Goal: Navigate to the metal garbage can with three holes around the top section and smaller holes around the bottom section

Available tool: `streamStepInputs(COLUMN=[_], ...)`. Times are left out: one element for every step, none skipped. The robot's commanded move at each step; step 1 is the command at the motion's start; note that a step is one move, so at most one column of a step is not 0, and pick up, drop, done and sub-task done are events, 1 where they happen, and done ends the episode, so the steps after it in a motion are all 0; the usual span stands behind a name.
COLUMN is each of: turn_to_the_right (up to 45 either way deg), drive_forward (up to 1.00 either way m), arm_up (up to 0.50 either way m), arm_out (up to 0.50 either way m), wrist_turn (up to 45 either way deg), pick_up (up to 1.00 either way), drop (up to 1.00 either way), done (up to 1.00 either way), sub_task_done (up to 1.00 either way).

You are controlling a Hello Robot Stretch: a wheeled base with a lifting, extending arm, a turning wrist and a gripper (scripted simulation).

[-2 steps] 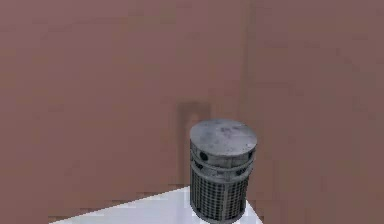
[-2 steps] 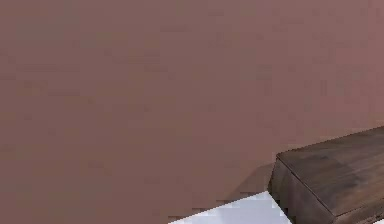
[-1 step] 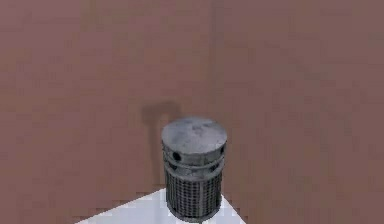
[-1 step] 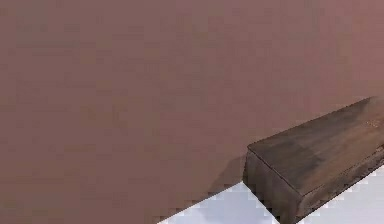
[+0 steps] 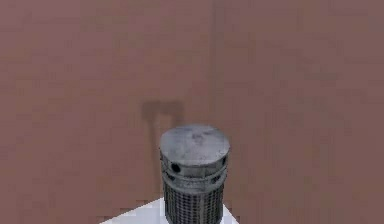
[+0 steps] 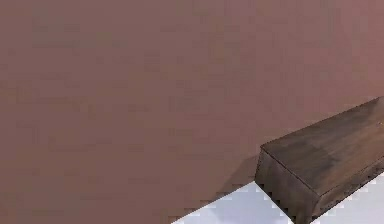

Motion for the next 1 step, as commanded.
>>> streamStepInputs(turn_to_the_right=[0.0], drive_forward=[0.00], arm_up=[0.00], arm_out=[0.00], wrist_turn=[0.0], pick_up=[0.00], drop=[0.00], done=[1.00], sub_task_done=[0.00])
